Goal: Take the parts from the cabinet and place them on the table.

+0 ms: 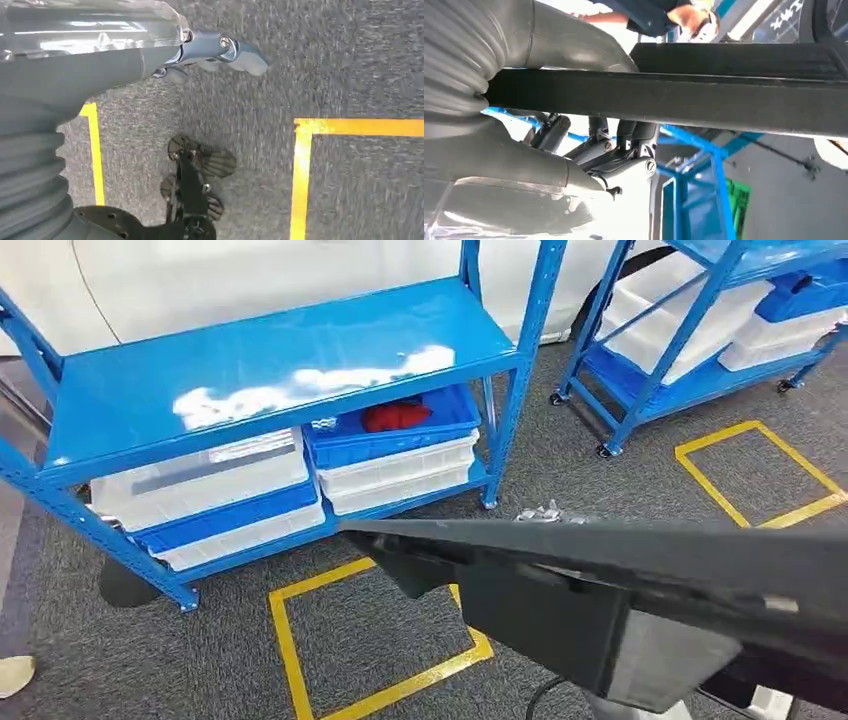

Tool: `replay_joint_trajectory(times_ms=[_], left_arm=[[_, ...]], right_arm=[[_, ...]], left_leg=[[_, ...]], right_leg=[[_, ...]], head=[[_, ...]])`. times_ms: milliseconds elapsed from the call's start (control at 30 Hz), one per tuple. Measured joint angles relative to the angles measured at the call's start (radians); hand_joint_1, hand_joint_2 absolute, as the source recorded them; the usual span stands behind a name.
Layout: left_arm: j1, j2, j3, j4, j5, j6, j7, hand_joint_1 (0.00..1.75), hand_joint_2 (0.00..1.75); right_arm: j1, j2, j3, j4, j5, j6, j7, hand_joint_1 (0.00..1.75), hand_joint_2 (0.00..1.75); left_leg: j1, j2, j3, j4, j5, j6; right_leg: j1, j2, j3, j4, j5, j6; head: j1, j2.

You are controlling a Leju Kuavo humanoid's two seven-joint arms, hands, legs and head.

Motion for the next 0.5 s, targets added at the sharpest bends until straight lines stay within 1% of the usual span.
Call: replay_joint_trajectory(times_ms=[33,67,100,133,167,200,233,267,300,333,367,400,433,467,500], left_arm=[[0.0,0.001,-0.001,0.0,-0.006,0.007,0.01,0.0,1.75],[0.001,0.001,-0.002,0.0,-0.01,0.014,0.019,0.0,1.75],[0.0,0.003,-0.003,0.0,-0.015,0.016,0.024,0.0,1.75],[-0.001,0.003,-0.003,0.0,-0.02,0.016,0.03,0.0,1.75],[0.001,0.003,-0.004,0.0,-0.027,0.017,0.036,0.0,1.75],[0.003,0.006,-0.005,0.0,-0.031,0.016,0.04,0.0,1.75],[0.004,0.008,-0.007,0.0,-0.038,0.013,0.042,0.0,1.75],[0.007,0.01,-0.01,0.0,-0.04,0.009,0.043,0.0,1.75],[0.008,0.011,-0.013,0.0,-0.045,0.003,0.047,0.0,1.75],[0.007,0.011,-0.016,0.0,-0.049,-0.005,0.048,0.0,1.75],[0.006,0.013,-0.019,0.0,-0.051,-0.012,0.05,0.0,1.75],[0.005,0.014,-0.023,0.0,-0.052,-0.018,0.052,0.0,1.75],[0.004,0.014,-0.025,0.0,-0.054,-0.02,0.055,0.0,1.75],[0.004,0.015,-0.026,0.0,-0.055,-0.021,0.059,0.0,1.75],[0.004,0.015,-0.026,0.0,-0.055,-0.021,0.061,0.0,1.75]], right_arm=[[0.014,0.0,-0.001,-0.01,0.011,0.001,0.0,1.75,1.75],[0.03,0.0,-0.002,-0.019,0.018,0.002,0.0,1.75,1.75],[0.039,0.0,-0.003,-0.029,0.024,0.002,0.0,1.75,1.75],[0.045,0.0,-0.003,-0.037,0.028,0.002,0.0,1.75,1.75],[0.045,0.002,-0.003,-0.043,0.032,0.001,0.0,1.75,1.75],[0.049,0.002,-0.003,-0.047,0.035,-0.001,0.0,1.75,1.75],[0.053,0.003,-0.003,-0.05,0.038,-0.005,0.0,1.75,1.75],[0.056,0.003,-0.004,-0.051,0.039,-0.01,0.0,1.75,1.75],[0.057,0.002,-0.004,-0.051,0.042,-0.017,0.0,1.75,1.75],[0.056,0.002,-0.004,-0.052,0.044,-0.025,0.0,1.75,1.75],[0.056,0.002,-0.004,-0.056,0.045,-0.036,0.0,1.75,1.75],[0.054,0.002,-0.004,-0.061,0.048,-0.042,0.0,1.75,1.75],[0.052,0.002,-0.004,-0.066,0.051,-0.05,0.0,1.75,1.75],[0.048,0.002,-0.004,-0.068,0.056,-0.058,0.0,1.75,1.75],[0.044,0.002,-0.004,-0.071,0.058,-0.062,0.0,1.75,1.75]], left_leg=[[0.0,0.009,0.001,0.0,-0.002,-0.005],[0.0,0.021,0.004,-0.002,-0.002,-0.009],[-0.002,0.03,0.005,-0.001,-0.007,-0.016],[0.005,-0.004,-0.001,0.017,-0.025,-0.022],[0.006,-0.037,-0.023,0.074,-0.068,-0.025],[0.008,-0.052,-0.056,0.151,-0.11,-0.029],[0.009,-0.06,-0.094,0.236,-0.147,-0.032],[0.009,-0.064,-0.125,0.304,-0.168,-0.034],[0.009,-0.066,-0.138,0.33,-0.162,-0.035],[0.011,-0.066,-0.125,0.297,-0.131,-0.034],[0.012,-0.068,-0.09,0.222,-0.084,-0.033],[0.014,-0.077,-0.046,0.128,-0.037,-0.03],[0.018,-0.112,-0.008,0.043,-0.001,-0.027],[0.019,-0.151,0.002,0.016,-0.017,-0.023],[0.019,-0.144,0.002,0.013,-0.016,-0.022]], right_leg=[[0.001,0.007,-0.003,0.001,0.0,-0.003],[0.001,0.02,-0.005,0.001,0.001,-0.008],[-0.003,0.03,-0.002,-0.007,0.007,-0.017],[-0.008,0.038,-0.001,-0.011,0.011,-0.023],[-0.011,0.05,-0.003,-0.012,0.013,-0.026],[-0.011,0.061,-0.004,-0.012,0.015,-0.03],[-0.01,0.073,-0.006,-0.011,0.015,-0.031],[-0.01,0.085,-0.008,-0.01,0.016,-0.032],[-0.01,0.1,-0.008,-0.008,0.016,-0.031],[-0.011,0.113,-0.008,-0.006,0.016,-0.031],[-0.011,0.126,-0.007,-0.004,0.016,-0.03],[-0.011,0.138,-0.006,-0.001,0.015,-0.028],[-0.011,0.148,-0.007,0.002,0.014,-0.024],[-0.006,0.158,-0.012,0.009,0.014,-0.017],[-0.009,0.17,-0.019,0.011,0.017,-0.01]], head=[[0.0,0.0],[0.0,0.0],[0.0,0.0],[0.0,0.0],[0.0,0.0],[0.0,0.0],[0.0,0.0],[0.0,0.0],[0.0,0.0],[0.0,0.0],[0.0,0.0],[0.0,0.0],[0.0,0.0],[0.0,0.0],[0.0,0.0]])
